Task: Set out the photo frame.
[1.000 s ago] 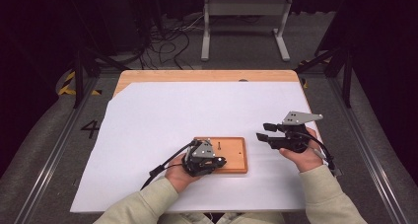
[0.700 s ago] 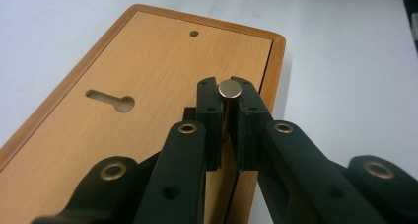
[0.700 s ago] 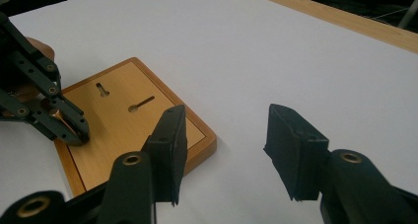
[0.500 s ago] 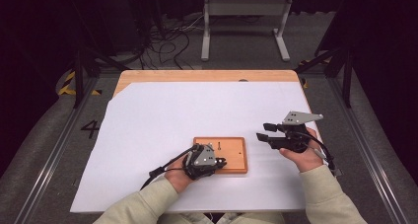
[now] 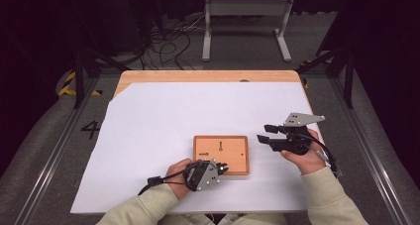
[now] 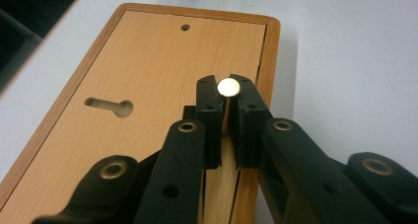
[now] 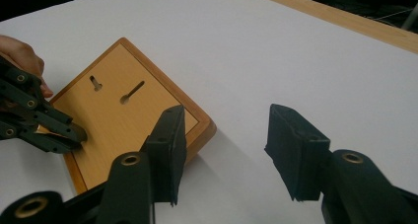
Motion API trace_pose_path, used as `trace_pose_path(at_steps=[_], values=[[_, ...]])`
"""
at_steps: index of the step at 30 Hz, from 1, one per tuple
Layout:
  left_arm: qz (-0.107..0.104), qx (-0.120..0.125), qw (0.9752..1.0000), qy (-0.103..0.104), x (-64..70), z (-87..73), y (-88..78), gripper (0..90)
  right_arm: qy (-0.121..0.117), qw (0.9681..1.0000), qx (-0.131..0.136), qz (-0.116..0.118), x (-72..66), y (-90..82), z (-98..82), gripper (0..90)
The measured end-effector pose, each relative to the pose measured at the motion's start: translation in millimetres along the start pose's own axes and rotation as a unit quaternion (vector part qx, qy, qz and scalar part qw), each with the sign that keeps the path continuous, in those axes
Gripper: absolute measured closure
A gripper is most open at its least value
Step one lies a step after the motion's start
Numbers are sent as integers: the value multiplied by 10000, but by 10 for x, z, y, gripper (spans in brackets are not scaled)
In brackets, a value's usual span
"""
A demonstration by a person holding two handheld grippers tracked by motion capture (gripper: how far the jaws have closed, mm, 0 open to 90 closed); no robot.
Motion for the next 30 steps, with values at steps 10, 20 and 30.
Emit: trace_pose_path(at_steps=[10,20,30], values=[[54,49,10000,-11,27,-8,-8,841,269,9972,-319,614,-166,134,85,366],[68,64,10000,-1,38,-14,-13,840,499,9872,-1003,1131,-220,424,71,231],[80,91,9999,21,51,-17,-13,840,608,9766,-1446,1469,-238,694,-10,214]])
Point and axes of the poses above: each handheld gripper's, and its own axes: y roughly forward along the jaws, z roughly out of its top, x roughly to its right, the point moved 7 cm from there along y, roughly forward along the jaws, and after that the axes turned 9 degrees about -y, right-handed, at the moved point
